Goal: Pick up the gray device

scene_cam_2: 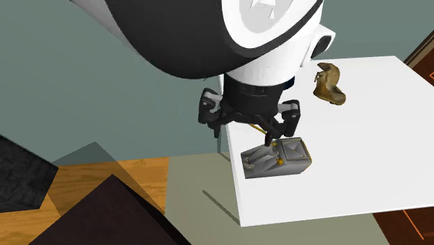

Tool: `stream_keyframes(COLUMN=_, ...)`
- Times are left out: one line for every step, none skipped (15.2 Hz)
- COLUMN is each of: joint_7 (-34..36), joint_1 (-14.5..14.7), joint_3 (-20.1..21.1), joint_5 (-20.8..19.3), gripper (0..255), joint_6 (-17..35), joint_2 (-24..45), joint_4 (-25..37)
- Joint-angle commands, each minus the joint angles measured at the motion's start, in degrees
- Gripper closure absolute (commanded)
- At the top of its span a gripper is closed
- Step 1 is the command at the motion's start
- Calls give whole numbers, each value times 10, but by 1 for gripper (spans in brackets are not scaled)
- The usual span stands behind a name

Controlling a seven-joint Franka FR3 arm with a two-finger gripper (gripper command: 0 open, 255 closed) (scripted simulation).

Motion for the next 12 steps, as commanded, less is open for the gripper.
stream_keyframes(joint_7=-41, joint_1=4, joint_3=-10, joint_5=6, gripper=0, joint_6=28, joint_2=51, joint_4=23)
stream_keyframes(joint_7=-59, joint_1=6, joint_3=-13, joint_5=10, gripper=0, joint_6=39, joint_2=75, joint_4=34)
stream_keyframes(joint_7=-77, joint_1=8, joint_3=-15, joint_5=14, gripper=0, joint_6=49, joint_2=98, joint_4=46)
stream_keyframes(joint_7=-94, joint_1=9, joint_3=-17, joint_5=19, gripper=0, joint_6=59, joint_2=122, joint_4=59)
stream_keyframes(joint_7=-112, joint_1=9, joint_3=-17, joint_5=25, gripper=0, joint_6=69, joint_2=145, joint_4=72)
stream_keyframes(joint_7=-129, joint_1=10, joint_3=-17, joint_5=30, gripper=0, joint_6=77, joint_2=168, joint_4=86)
stream_keyframes(joint_7=-146, joint_1=9, joint_3=-17, joint_5=35, gripper=0, joint_6=85, joint_2=192, joint_4=101)
stream_keyframes(joint_7=-163, joint_1=8, joint_3=-15, joint_5=41, gripper=0, joint_6=92, joint_2=215, joint_4=116)
stream_keyframes(joint_7=-179, joint_1=7, joint_3=-13, joint_5=46, gripper=0, joint_6=99, joint_2=238, joint_4=132)
stream_keyframes(joint_7=-195, joint_1=5, joint_3=-10, joint_5=50, gripper=0, joint_6=105, joint_2=261, joint_4=149)
stream_keyframes(joint_7=-210, joint_1=3, joint_3=-7, joint_5=54, gripper=0, joint_6=110, joint_2=284, joint_4=166)
stream_keyframes(joint_7=-224, joint_1=0, joint_3=-3, joint_5=58, gripper=0, joint_6=114, joint_2=307, joint_4=184)
